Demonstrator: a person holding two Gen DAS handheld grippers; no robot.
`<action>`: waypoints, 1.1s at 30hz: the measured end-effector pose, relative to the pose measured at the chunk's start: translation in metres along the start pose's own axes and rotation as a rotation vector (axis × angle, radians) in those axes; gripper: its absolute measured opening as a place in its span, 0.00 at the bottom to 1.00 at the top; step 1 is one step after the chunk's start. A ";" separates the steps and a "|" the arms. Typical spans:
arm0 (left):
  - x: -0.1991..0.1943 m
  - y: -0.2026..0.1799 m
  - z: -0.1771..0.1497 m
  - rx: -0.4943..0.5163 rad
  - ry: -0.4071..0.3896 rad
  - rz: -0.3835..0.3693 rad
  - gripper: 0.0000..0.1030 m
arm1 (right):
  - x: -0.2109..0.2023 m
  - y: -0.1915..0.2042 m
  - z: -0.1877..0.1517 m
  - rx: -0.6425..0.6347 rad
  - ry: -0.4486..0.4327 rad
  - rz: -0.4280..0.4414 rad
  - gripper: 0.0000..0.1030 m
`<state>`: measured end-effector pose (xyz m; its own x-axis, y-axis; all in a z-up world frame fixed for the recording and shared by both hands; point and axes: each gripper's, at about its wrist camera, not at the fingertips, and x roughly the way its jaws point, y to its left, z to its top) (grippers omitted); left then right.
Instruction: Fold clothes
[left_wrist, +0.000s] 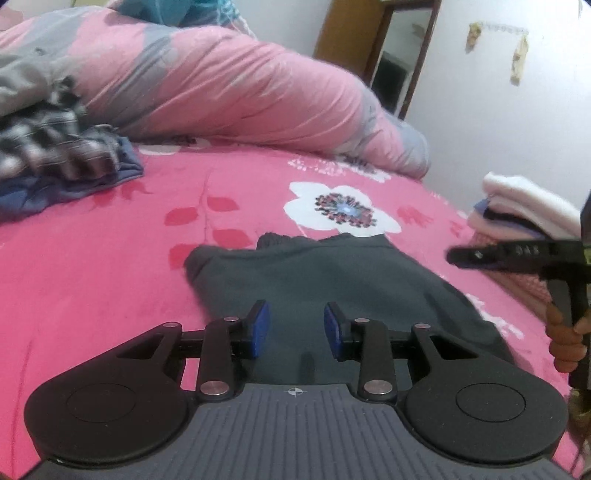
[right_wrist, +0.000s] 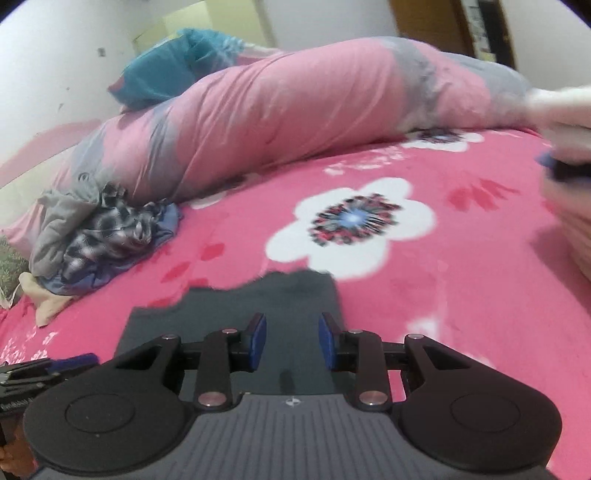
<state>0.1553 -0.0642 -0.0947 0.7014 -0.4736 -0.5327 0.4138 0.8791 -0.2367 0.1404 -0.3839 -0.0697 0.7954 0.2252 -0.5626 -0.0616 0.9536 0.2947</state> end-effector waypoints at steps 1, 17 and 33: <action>0.014 0.002 0.003 0.007 0.024 0.010 0.32 | 0.016 0.002 0.002 -0.005 0.018 0.013 0.32; -0.002 -0.015 0.010 0.016 0.131 0.158 0.45 | -0.022 -0.006 -0.013 0.119 0.060 -0.013 0.37; -0.008 -0.058 -0.032 0.100 0.262 0.311 0.54 | -0.067 0.057 -0.095 -0.188 0.097 -0.152 0.37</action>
